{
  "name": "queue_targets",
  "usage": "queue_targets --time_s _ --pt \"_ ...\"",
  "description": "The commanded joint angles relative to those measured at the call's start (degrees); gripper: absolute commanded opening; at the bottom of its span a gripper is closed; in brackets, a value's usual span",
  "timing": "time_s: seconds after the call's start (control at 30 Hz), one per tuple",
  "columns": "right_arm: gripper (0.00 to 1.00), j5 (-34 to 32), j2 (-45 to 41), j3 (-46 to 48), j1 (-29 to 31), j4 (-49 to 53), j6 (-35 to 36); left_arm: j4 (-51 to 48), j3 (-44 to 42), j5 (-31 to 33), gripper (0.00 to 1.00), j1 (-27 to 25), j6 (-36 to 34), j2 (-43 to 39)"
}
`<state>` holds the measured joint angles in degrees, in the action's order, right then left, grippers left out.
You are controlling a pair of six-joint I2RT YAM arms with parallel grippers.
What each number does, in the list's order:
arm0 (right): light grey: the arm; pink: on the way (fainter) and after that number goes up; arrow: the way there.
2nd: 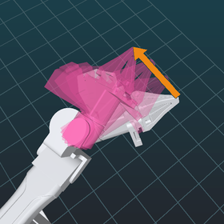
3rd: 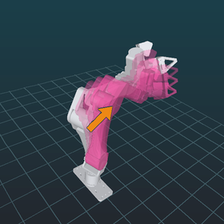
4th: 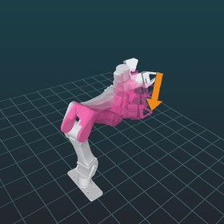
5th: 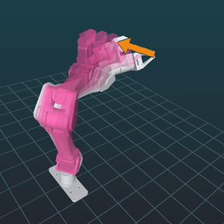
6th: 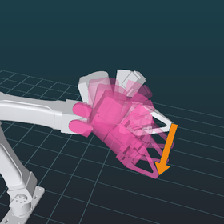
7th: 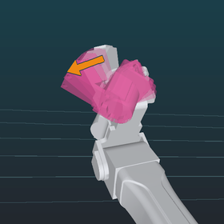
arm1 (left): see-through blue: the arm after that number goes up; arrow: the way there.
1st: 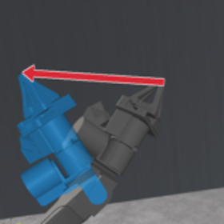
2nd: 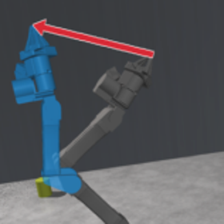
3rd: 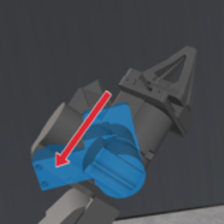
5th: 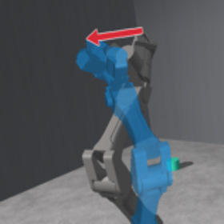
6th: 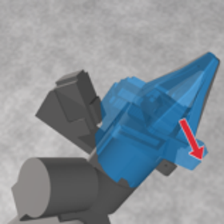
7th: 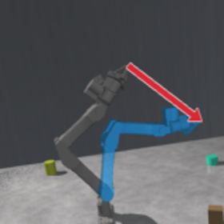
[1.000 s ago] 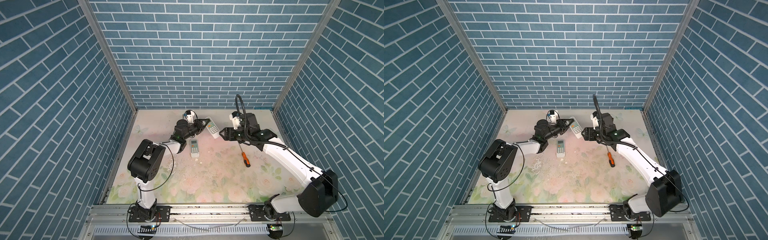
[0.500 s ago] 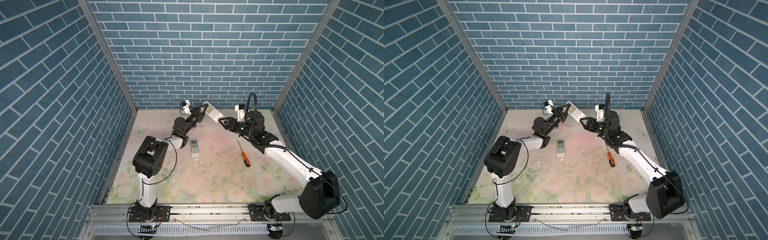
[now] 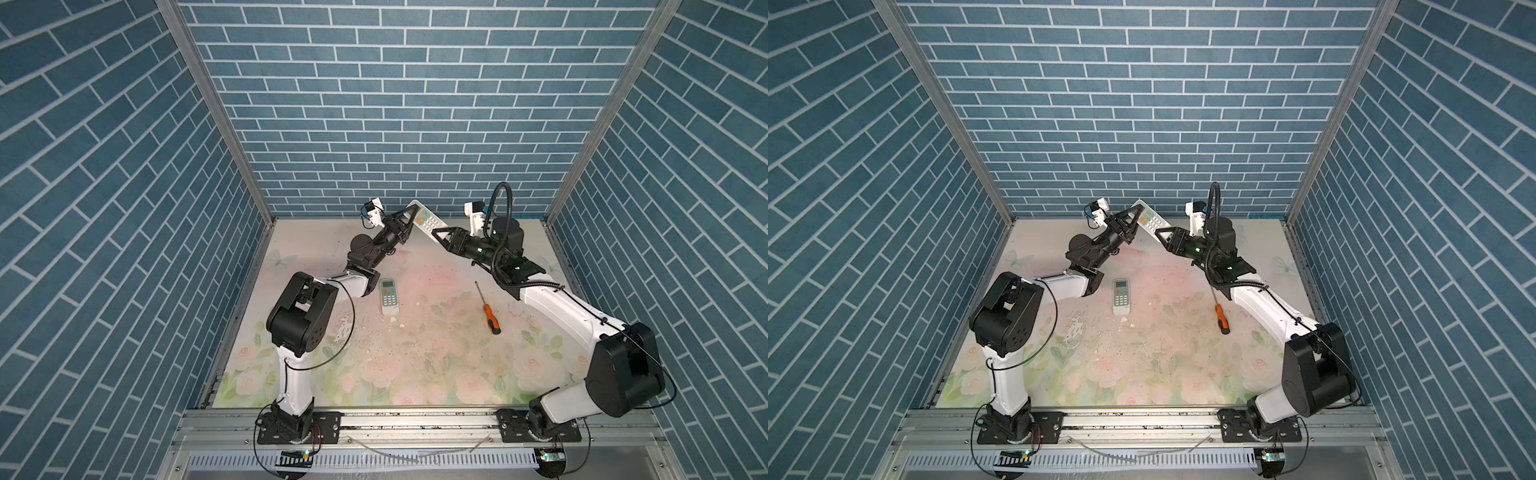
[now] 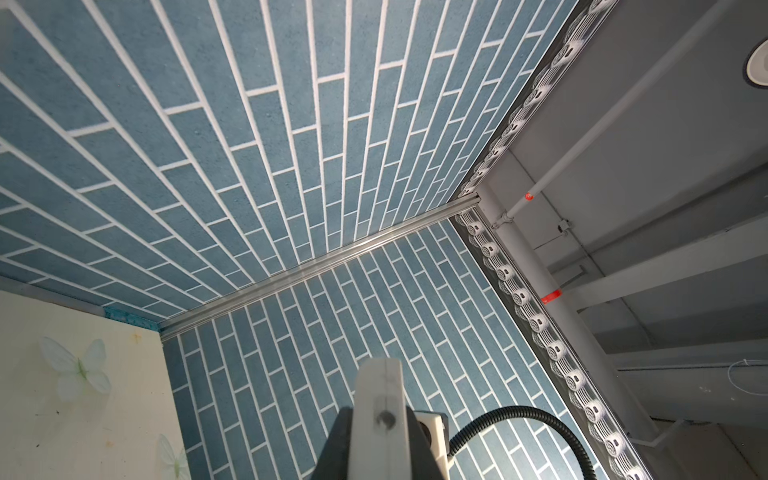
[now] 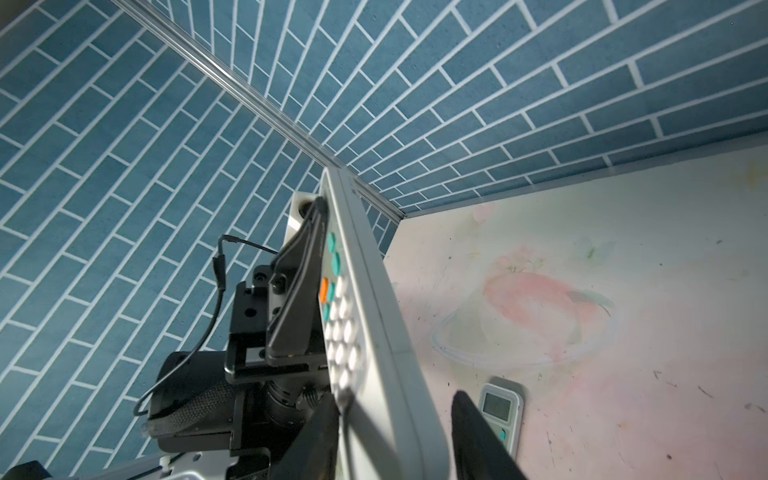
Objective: Unload the batteries from the remote control
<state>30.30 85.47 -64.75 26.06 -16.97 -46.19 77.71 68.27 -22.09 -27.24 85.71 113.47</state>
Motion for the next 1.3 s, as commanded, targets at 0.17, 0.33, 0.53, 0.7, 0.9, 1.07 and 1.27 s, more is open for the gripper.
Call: queue_targets --time_s 0.17,0.33,0.53,0.7,0.9,1.07,1.27 --pt "0.38 2.8 1.2 -3.3 -0.3 -7.6 -3.4 2.9 1.5 0.1 0.00 -0.5 0.3 -1.2" --pt "0.33 3.5 1.9 -3.6 -0.3 -9.9 -4.8 2.9 1.5 0.2 0.00 -0.7 0.3 -1.1" --pt "0.30 4.4 2.7 -4.1 -0.3 -10.8 -5.6 2.9 1.6 0.0 0.00 -0.8 0.4 -1.2" --pt "0.22 5.2 3.2 -4.5 -0.3 -11.6 -5.9 2.9 1.4 0.0 0.00 -0.9 0.5 -1.2" --pt "0.13 5.8 3.6 -4.8 -0.3 -11.5 -6.0 2.9 1.1 -0.2 0.12 -0.9 0.5 -1.1" --pt "0.08 5.6 3.6 -4.8 -0.3 -10.4 -5.4 2.9 0.6 -0.5 0.31 -0.9 0.5 -1.5" --pt "0.05 4.6 2.4 -5.5 -0.3 -5.2 -2.1 2.9 -0.1 -1.0 0.48 -0.2 1.4 -1.3"
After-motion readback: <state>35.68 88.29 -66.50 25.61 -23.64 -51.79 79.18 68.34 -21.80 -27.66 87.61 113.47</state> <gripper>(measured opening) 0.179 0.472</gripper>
